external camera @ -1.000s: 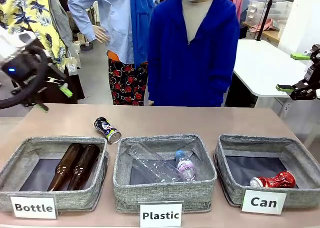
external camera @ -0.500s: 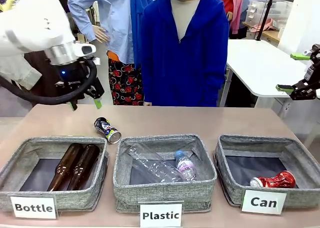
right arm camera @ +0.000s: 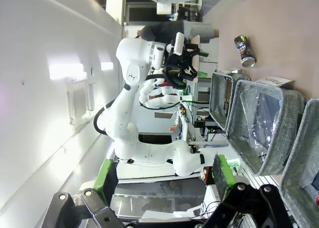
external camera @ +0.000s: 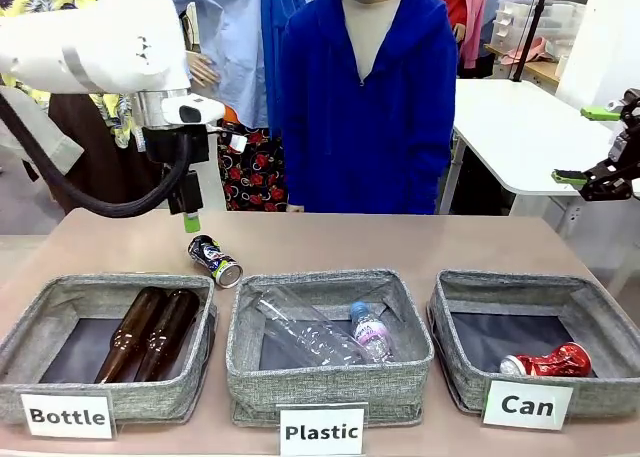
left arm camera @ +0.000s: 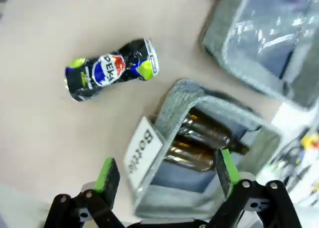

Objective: Sort the can waste into the basket.
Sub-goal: Pick up the can waste from the table and place it in the right Fabric basket.

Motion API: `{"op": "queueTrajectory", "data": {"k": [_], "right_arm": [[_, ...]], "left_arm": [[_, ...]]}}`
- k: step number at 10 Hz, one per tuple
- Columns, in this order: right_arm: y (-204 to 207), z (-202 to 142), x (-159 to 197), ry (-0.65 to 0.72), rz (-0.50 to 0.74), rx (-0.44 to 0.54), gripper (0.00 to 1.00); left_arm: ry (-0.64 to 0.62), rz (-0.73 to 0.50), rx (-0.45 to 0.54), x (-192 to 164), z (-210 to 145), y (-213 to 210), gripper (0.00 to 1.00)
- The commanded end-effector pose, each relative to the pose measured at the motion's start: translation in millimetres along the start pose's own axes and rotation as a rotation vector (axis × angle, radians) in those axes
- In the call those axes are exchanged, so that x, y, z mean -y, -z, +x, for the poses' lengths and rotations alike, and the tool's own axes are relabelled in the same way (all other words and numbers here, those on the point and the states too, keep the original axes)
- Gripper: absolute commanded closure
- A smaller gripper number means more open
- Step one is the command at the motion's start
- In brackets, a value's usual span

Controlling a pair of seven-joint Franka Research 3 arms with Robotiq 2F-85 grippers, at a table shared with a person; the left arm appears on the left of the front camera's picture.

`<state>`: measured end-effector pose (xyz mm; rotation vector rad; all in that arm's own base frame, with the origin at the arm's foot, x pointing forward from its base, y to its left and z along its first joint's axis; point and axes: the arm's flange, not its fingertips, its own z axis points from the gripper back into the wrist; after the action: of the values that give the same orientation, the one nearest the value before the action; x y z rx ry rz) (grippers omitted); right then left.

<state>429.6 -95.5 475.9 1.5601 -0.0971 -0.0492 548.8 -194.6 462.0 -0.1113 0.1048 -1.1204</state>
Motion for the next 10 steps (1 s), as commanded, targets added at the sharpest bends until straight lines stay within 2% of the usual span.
{"op": "queueTrajectory", "data": {"k": [1, 2, 4, 5, 6, 7, 8, 10], "right_arm": [[-2.1, 0.2, -2.0, -0.018, -0.002, -0.014, 0.0], [-2.1, 0.2, -2.0, -0.018, -0.002, -0.014, 0.0], [-2.1, 0.2, -2.0, -0.018, -0.002, -0.014, 0.0], [-2.1, 0.2, -2.0, -0.018, -0.002, -0.014, 0.0], [-2.1, 0.2, -2.0, -0.018, -0.002, -0.014, 0.0], [-2.1, 0.2, -2.0, -0.018, -0.002, -0.014, 0.0], [-2.1, 0.2, -2.0, -0.018, -0.002, -0.014, 0.0], [-2.1, 0.2, -2.0, -0.018, -0.002, -0.014, 0.0]], "left_arm": [[0.733, 0.35, 0.005, -14.4, 2.8, -7.8, 0.0], [0.753, 0.52, 0.07, -19.7, 2.3, -6.5, 0.0], [0.854, 0.558, 0.268, -33.4, 0.7, -6.5, 0.0], [0.905, 0.508, 0.354, -41.0, -1.6, -7.1, 0.0], [0.962, 0.358, 0.438, -50.3, 0.5, -14.1, 0.0], [1.059, 0.095, 0.469, -57.1, -1.1, -27.1, 0.0], [0.721, 0.534, 0.176, -47.2, 18.1, -25.7, 0.0], [0.721, 0.534, 0.176, -47.2, 18.1, -25.7, 0.0]]}}
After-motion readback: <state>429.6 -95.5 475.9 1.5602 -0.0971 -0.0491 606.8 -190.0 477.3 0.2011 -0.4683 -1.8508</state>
